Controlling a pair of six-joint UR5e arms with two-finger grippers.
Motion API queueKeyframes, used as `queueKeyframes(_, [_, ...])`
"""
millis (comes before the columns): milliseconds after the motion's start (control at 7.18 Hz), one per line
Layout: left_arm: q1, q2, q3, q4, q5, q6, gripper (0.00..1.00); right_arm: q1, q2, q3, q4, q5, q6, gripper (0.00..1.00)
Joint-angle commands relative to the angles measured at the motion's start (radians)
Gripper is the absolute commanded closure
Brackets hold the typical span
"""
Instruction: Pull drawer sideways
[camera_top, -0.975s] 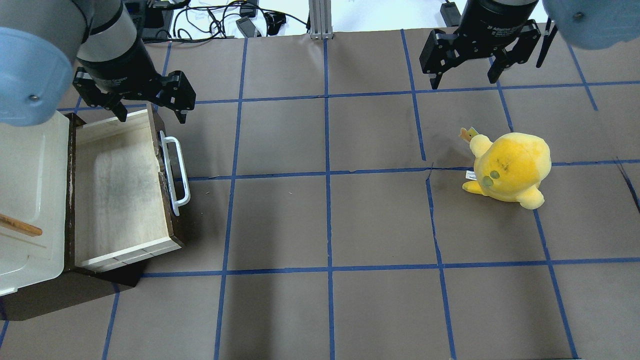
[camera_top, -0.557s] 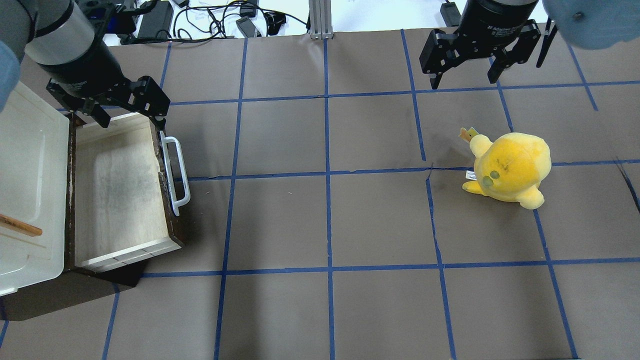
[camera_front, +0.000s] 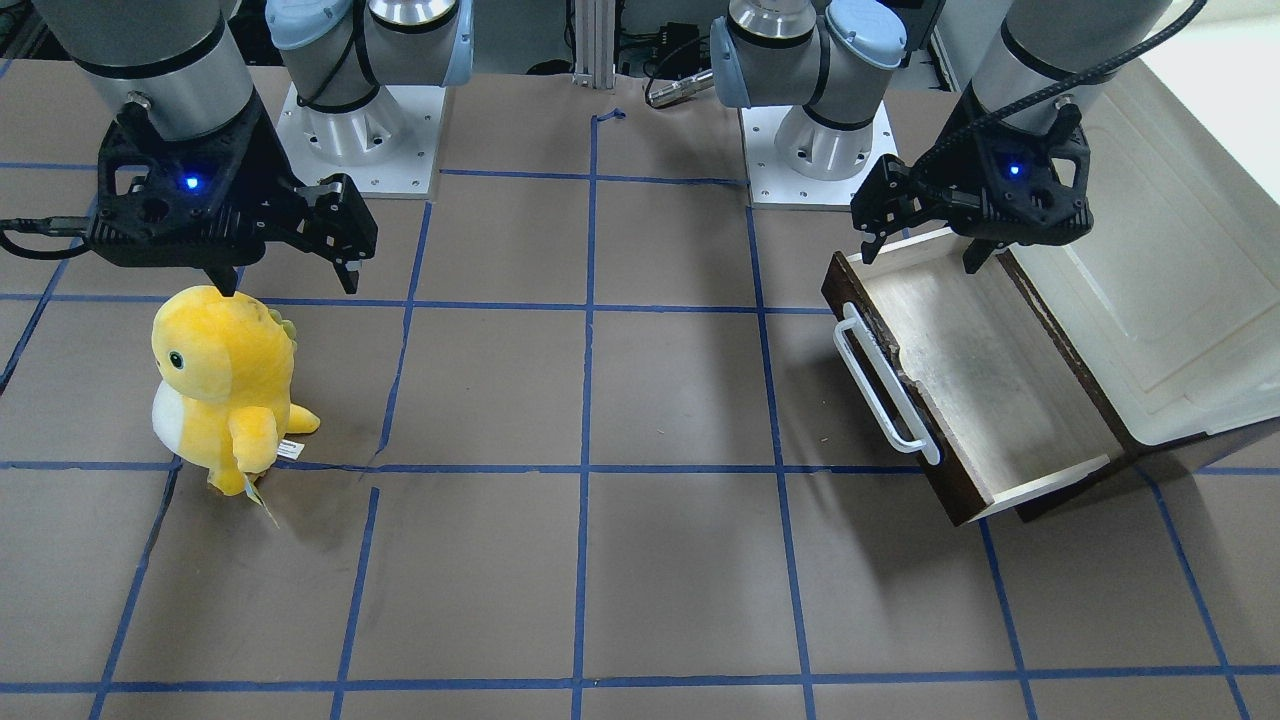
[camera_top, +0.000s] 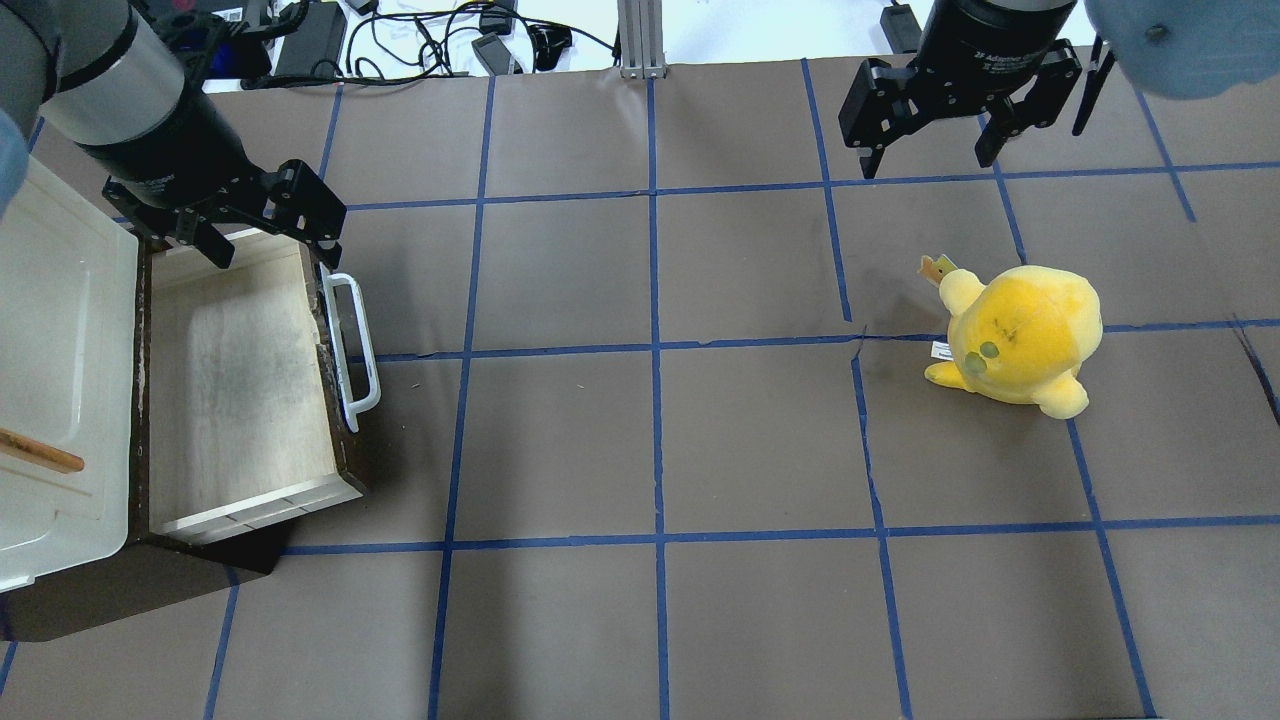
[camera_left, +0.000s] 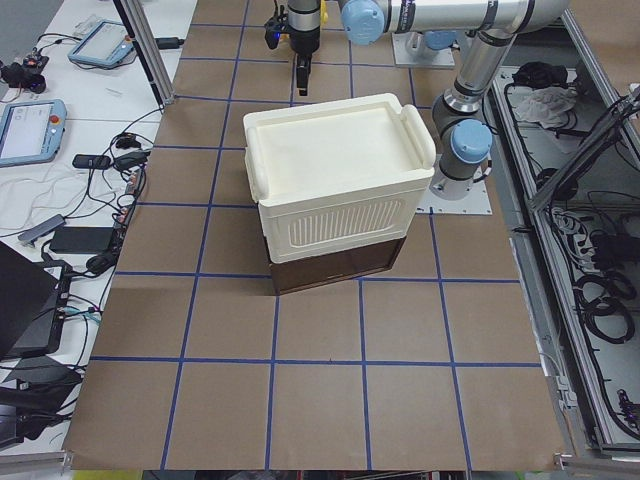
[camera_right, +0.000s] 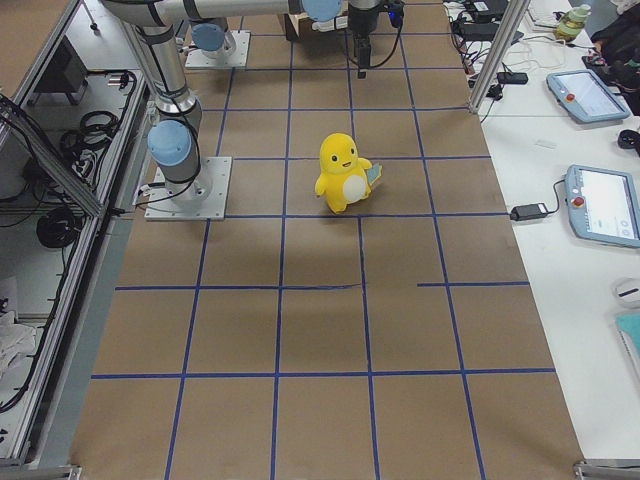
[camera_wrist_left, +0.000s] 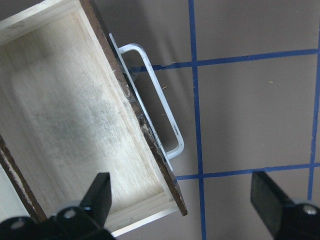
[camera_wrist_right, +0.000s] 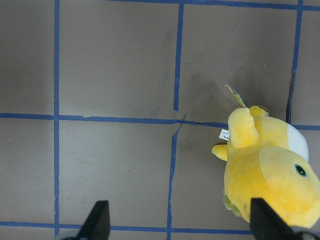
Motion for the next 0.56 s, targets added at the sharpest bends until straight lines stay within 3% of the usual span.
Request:
queueKeyframes(0, [-0.006,-0.006,0.001,0.004,0.002,-0.028,0.0,0.0,0.0,0.0,0.0,0.001,0.0,0.0])
queueKeyframes(418, [-0.102,-0.01,0.0,0.015,0.033,-0.104,0.0,0.0,0.0,0.0,0.0,0.001,-0.002,0.0])
